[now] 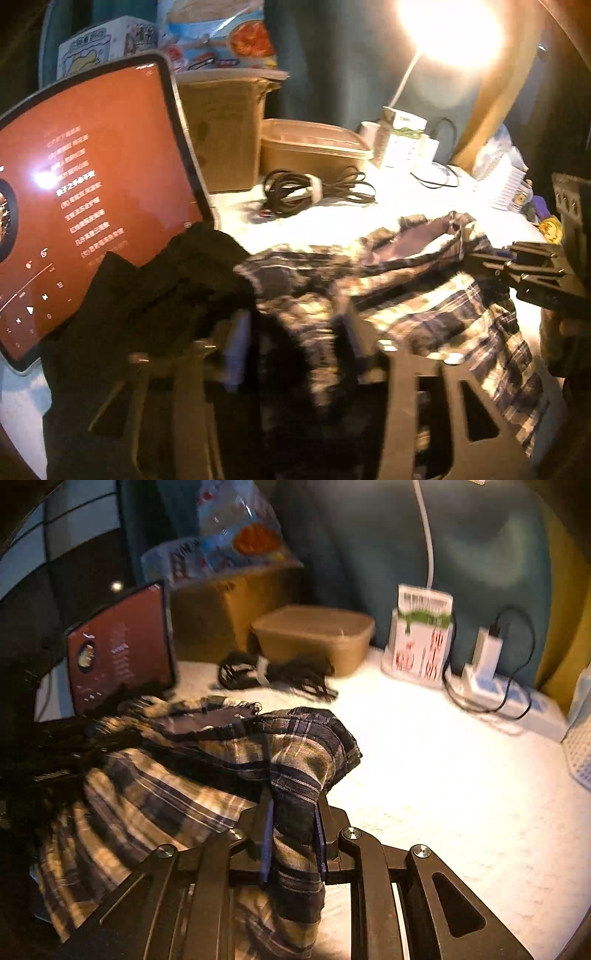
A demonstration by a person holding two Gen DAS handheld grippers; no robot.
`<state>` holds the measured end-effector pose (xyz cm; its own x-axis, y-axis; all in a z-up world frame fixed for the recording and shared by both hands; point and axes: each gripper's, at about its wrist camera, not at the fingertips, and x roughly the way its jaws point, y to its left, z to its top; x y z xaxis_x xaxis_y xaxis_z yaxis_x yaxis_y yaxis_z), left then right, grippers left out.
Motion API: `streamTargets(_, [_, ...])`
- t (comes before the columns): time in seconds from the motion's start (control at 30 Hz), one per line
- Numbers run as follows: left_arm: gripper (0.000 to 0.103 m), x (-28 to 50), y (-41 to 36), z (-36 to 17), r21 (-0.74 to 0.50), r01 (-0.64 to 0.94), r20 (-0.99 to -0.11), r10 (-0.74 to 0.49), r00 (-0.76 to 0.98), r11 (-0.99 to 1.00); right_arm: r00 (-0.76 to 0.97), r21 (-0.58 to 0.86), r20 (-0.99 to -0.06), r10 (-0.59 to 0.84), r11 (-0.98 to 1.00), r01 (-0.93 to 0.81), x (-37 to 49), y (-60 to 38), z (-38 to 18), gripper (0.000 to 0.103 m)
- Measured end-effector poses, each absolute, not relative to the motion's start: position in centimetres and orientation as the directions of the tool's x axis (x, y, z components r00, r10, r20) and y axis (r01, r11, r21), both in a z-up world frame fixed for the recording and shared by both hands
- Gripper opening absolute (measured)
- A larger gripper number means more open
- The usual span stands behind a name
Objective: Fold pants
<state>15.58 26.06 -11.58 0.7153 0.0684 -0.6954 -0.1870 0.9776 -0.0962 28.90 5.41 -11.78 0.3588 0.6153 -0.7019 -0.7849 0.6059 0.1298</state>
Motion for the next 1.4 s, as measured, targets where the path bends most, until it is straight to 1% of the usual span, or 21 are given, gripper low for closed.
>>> streamTargets(0.07, [0.073,15.6,26.7,-11.7,-0.095,-0.208,-0.701,0.083,0.709,0.973,0.342,0.149,-0.721,0.602,0.617,-0.773,29.8,5.8,-12.7,0.026])
streamTargets(0.1, [0.077,15.6,26.9,-11.8,-0.099,-0.214,-0.703,0.084,0.706,0.972,0.342,0.149,-0.728,0.594,0.624,-0.767,30.0,5.9,-13.0,0.036])
streamTargets(0.13, [0.078,15.5,27.2,-11.9,-0.102,-0.221,-0.706,0.087,0.703,0.97,0.348,0.145,-0.733,0.584,0.634,-0.759,30.3,5.9,-13.3,0.05])
streamTargets(0.17, [0.08,15.4,27.4,-12.0,-0.103,-0.227,-0.707,0.089,0.701,0.968,0.36,0.138,-0.736,0.573,0.648,-0.749,30.6,5.9,-13.5,0.057])
streamTargets(0.2, [0.081,15.3,27.5,-11.9,-0.105,-0.231,-0.707,0.091,0.701,0.967,0.372,0.135,-0.737,0.564,0.662,-0.737,30.8,5.7,-13.6,0.068])
streamTargets(0.23, [0.081,15.1,27.5,-11.7,-0.105,-0.238,-0.708,0.095,0.7,0.966,0.38,0.142,-0.737,0.559,0.678,-0.721,31.1,5.4,-13.6,0.071])
streamTargets(0.33, [0.081,14.2,27.8,-10.8,-0.12,-0.274,-0.698,0.115,0.707,0.954,0.392,0.149,-0.735,0.554,0.695,-0.703,31.9,4.7,-13.4,0.071])
streamTargets(0.43, [0.082,12.9,27.7,-9.4,-0.143,-0.293,-0.652,0.132,0.747,0.945,0.422,0.132,-0.73,0.538,0.716,-0.685,32.0,3.9,-12.9,0.071])
streamTargets(0.57, [0.085,11.2,27.3,-7.7,-0.132,-0.332,-0.611,0.187,0.769,0.934,0.458,0.109,-0.729,0.509,0.747,-0.656,31.8,2.1,-12.1,0.071])
streamTargets(0.7, [0.087,10.0,26.5,-6.8,-0.145,-0.335,-0.591,0.191,0.784,0.931,0.486,0.107,-0.712,0.507,0.762,-0.638,30.8,0.3,-10.9,0.072])
streamTargets(0.9, [0.087,9.3,22.4,-5.9,-0.12,-0.255,-0.576,0.142,0.805,0.959,0.519,0.1,-0.69,0.504,0.777,-0.621,28.4,-2.9,-9.6,0.072])
streamTargets(1.07, [0.087,9.4,18.6,-5.6,-0.143,-0.192,-0.572,0.077,0.817,0.971,0.531,0.121,-0.681,0.503,0.793,-0.597,26.5,-6.0,-8.9,0.073])
streamTargets(1.23, [0.087,9.1,14.1,-5.0,-0.148,-0.127,-0.562,0.022,0.827,0.981,0.57,0.106,-0.66,0.49,0.812,-0.575,24.4,-9.6,-7.7,0.073])
streamTargets(1.4, [0.087,8.4,9.8,-4.2,-0.114,-0.06,-0.564,-0.015,0.826,0.992,0.625,0.083,-0.62,0.473,0.833,-0.547,22.0,-13.3,-5.8,0.073])
